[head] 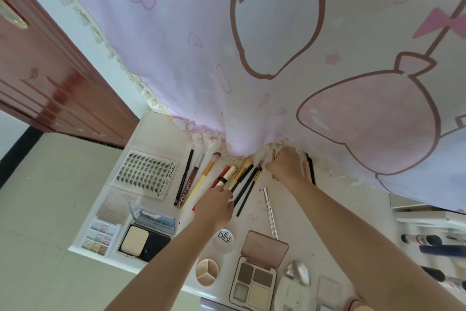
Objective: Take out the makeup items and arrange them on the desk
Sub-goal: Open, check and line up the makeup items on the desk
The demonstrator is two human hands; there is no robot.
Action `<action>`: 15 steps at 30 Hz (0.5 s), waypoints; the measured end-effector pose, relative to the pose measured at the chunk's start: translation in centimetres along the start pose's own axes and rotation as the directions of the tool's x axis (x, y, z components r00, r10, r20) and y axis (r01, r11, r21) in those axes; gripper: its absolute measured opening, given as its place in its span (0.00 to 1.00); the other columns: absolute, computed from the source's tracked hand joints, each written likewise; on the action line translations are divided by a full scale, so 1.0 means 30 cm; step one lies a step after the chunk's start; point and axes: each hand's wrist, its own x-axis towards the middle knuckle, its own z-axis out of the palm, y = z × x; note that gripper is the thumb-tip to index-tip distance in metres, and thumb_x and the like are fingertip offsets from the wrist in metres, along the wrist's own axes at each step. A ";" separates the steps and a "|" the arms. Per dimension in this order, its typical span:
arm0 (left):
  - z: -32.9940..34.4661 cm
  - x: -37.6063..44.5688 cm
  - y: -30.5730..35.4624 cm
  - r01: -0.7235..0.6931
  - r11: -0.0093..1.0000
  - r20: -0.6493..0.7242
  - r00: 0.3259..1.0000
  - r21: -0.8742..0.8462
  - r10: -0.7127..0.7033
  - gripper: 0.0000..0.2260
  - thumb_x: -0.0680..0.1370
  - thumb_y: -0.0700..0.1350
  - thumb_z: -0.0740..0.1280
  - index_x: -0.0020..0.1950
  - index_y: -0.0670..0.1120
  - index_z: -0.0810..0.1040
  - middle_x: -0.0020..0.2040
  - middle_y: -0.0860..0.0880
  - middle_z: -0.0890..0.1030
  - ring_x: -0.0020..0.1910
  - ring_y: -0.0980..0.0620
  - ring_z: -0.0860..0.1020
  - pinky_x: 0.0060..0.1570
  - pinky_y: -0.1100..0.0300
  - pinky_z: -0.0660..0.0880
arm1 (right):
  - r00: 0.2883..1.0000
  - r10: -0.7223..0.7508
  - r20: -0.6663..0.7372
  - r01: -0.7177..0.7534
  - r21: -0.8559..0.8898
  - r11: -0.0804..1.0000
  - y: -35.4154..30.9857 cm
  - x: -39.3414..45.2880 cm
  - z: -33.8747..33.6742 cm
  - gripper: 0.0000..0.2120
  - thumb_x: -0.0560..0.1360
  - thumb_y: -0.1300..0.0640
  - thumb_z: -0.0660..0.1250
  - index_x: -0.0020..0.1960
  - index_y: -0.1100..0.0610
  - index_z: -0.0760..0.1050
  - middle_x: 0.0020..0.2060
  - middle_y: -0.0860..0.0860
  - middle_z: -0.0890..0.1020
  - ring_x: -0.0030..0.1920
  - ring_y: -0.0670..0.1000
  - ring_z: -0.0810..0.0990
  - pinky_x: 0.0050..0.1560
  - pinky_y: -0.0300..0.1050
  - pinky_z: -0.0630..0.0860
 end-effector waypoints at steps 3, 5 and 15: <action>0.009 -0.003 -0.007 -0.006 1.000 -0.003 1.000 0.008 0.006 0.14 0.80 0.45 0.57 0.64 0.46 0.72 0.62 0.49 0.74 0.61 0.52 0.72 0.59 0.63 0.70 | 0.990 0.096 0.106 -0.122 0.281 0.952 -0.009 -0.037 -0.006 0.12 0.72 0.67 0.64 0.33 0.58 0.65 0.27 0.55 0.73 0.17 0.44 0.72 0.18 0.32 0.69; 0.010 -0.003 -0.007 -0.014 1.000 -0.005 1.000 0.016 0.014 0.14 0.80 0.45 0.57 0.64 0.45 0.72 0.62 0.49 0.74 0.60 0.52 0.73 0.58 0.63 0.70 | 0.973 0.139 0.182 -0.190 0.303 0.934 0.002 -0.060 0.026 0.10 0.72 0.69 0.63 0.36 0.60 0.66 0.28 0.56 0.74 0.16 0.44 0.73 0.20 0.35 0.72; -0.002 -0.026 0.006 -0.038 0.998 0.004 0.999 0.057 0.038 0.14 0.80 0.45 0.57 0.64 0.45 0.73 0.61 0.48 0.75 0.59 0.51 0.73 0.58 0.63 0.70 | 0.977 -0.058 0.206 0.133 -0.373 0.918 0.140 -0.103 0.069 0.15 0.71 0.64 0.62 0.33 0.55 0.58 0.31 0.47 0.64 0.34 0.47 0.67 0.26 0.37 0.57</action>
